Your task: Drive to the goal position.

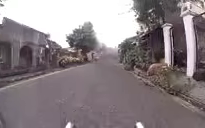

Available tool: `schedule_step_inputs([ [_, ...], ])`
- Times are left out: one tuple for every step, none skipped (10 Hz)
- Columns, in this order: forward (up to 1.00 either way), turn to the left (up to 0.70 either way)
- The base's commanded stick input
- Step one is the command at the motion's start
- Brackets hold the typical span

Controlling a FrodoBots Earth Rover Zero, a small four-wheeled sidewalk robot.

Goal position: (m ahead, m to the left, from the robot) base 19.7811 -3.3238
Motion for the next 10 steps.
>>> schedule_step_inputs([
  [0.7,0.0],
  [0.7,0.0],
  [0.7,0.0],
  [0.7,0.0],
  [0.7,0.0],
  [0.7,0.0],
  [0.7,0.0],
  [0.7,0.0],
  [0.7,0.0],
  [0.7,0.0],
])
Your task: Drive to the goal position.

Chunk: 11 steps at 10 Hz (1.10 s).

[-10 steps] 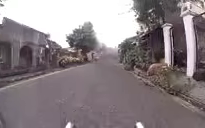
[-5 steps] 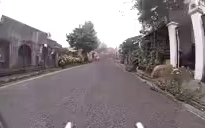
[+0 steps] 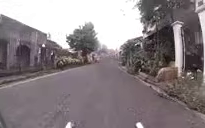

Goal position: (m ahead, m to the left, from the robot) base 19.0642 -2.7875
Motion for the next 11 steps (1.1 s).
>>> schedule_step_inputs([
  [0.7,0.0],
  [0.7,0.0],
  [0.7,0.0],
  [0.7,0.0],
  [0.7,0.0],
  [0.7,0.0],
  [0.7,0.0],
  [0.7,0.0],
  [0.7,0.0],
  [0.7,0.0],
  [0.7,0.0],
])
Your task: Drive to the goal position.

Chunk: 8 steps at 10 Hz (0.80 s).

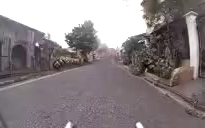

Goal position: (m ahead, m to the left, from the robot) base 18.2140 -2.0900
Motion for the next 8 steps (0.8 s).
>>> schedule_step_inputs([
  [0.7,0.0],
  [0.7,0.0],
  [0.7,0.0],
  [0.7,0.0],
  [0.7,0.0],
  [0.7,0.0],
  [0.7,0.0],
  [0.7,0.0],
])
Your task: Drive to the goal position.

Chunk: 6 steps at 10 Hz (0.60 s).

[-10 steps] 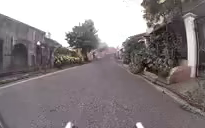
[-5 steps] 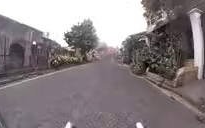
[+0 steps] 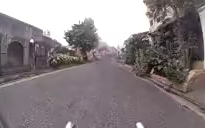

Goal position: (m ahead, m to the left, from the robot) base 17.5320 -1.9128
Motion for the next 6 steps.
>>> schedule_step_inputs([
  [0.7,0.0],
  [0.7,0.0],
  [0.7,0.0],
  [0.7,0.0],
  [0.7,0.0],
  [0.7,0.0],
])
